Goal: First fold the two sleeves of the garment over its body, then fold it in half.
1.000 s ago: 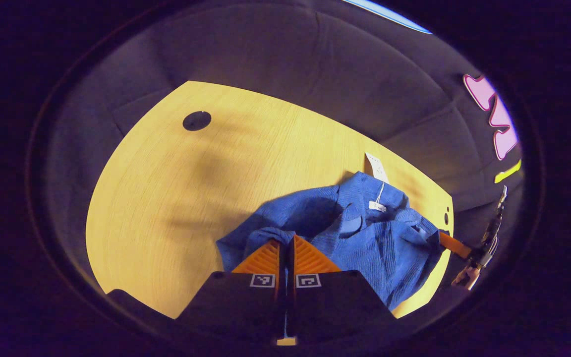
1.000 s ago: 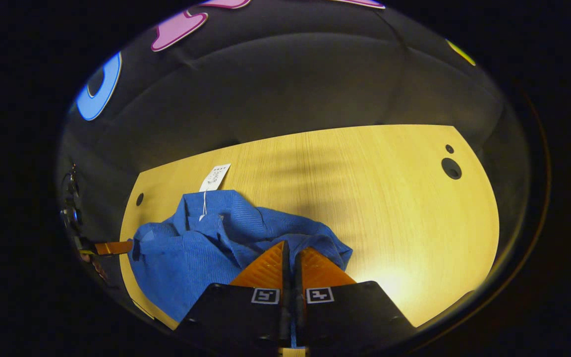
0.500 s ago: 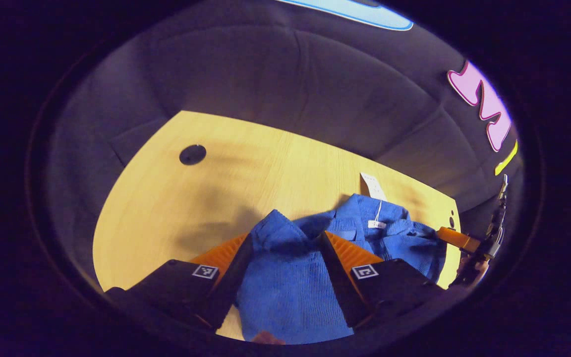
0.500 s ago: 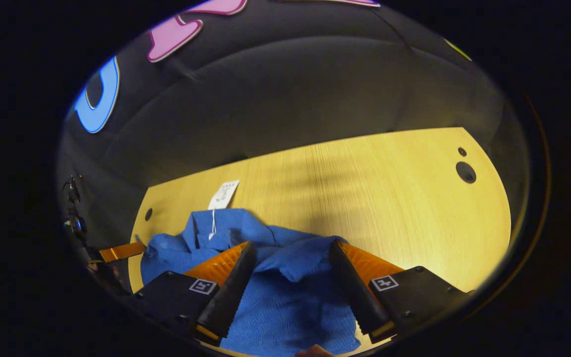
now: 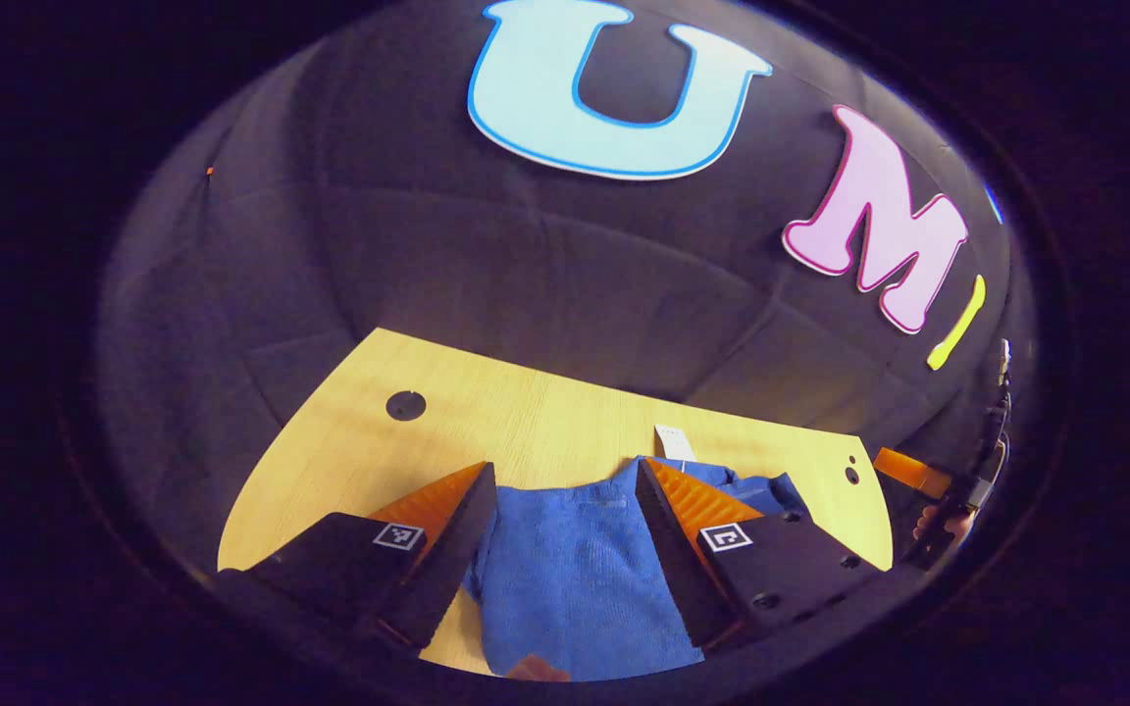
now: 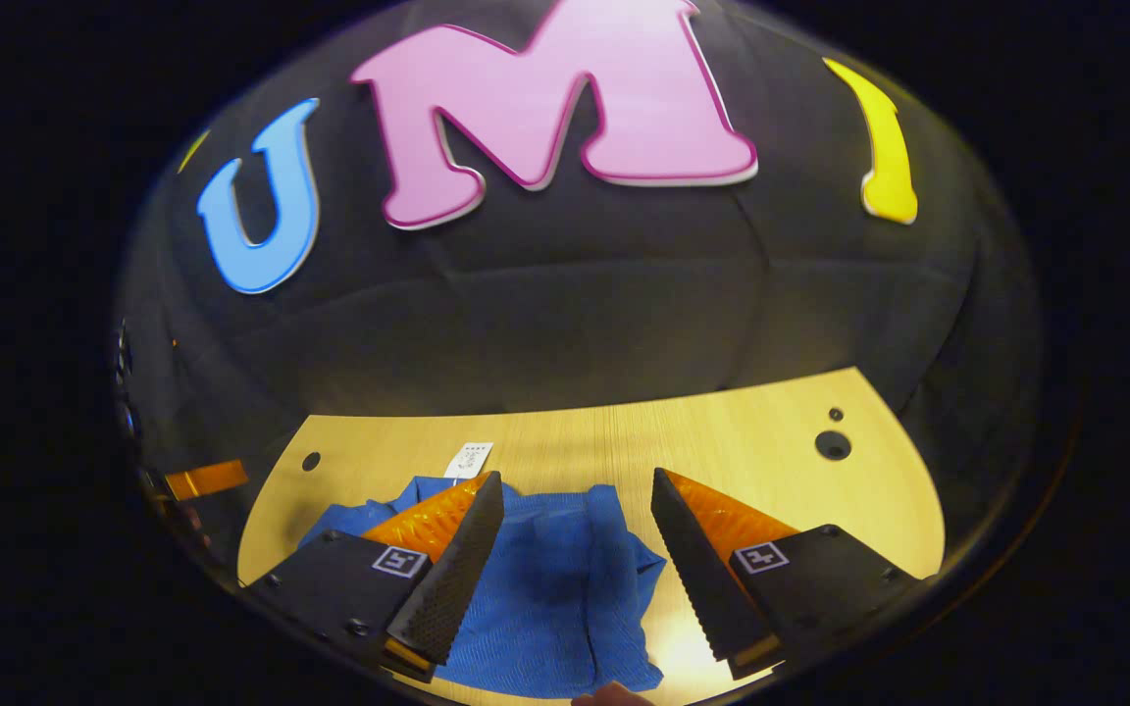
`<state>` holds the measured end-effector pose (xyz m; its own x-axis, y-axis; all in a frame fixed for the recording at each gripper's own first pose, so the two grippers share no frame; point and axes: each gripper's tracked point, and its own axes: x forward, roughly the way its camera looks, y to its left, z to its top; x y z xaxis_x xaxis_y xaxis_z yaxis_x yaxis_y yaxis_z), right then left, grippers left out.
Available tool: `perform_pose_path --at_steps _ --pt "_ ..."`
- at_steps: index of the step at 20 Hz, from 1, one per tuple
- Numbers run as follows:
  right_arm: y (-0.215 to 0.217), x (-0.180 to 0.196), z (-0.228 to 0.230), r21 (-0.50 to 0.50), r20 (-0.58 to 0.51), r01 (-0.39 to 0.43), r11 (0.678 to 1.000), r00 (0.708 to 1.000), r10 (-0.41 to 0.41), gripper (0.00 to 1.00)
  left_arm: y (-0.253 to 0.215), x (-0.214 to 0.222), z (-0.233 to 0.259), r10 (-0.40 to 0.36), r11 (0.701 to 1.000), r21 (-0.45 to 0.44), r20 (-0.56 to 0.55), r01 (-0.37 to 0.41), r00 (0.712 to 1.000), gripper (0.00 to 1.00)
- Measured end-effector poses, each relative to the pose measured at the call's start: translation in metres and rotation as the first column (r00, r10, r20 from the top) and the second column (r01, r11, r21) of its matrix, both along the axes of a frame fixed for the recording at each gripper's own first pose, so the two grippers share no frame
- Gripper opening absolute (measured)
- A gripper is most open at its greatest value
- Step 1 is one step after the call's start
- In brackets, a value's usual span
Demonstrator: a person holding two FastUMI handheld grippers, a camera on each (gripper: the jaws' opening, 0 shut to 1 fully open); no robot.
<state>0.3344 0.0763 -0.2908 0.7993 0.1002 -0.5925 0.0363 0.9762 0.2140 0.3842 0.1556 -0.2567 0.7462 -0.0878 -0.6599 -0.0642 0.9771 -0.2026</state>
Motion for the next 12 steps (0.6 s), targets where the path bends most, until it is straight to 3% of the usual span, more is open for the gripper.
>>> perform_pose_path --at_steps 6,12 --pt "0.034 -0.077 0.091 -0.030 0.160 -0.029 0.999 0.987 0.034 0.97 -0.042 -0.055 0.068 -0.036 0.999 0.037 0.151 0.031 0.988 0.85" --pt "0.047 -0.154 0.182 -0.130 0.329 -0.006 0.992 0.943 0.049 0.97 -0.061 -0.130 0.135 -0.064 0.996 0.079 0.289 0.043 0.955 0.84"
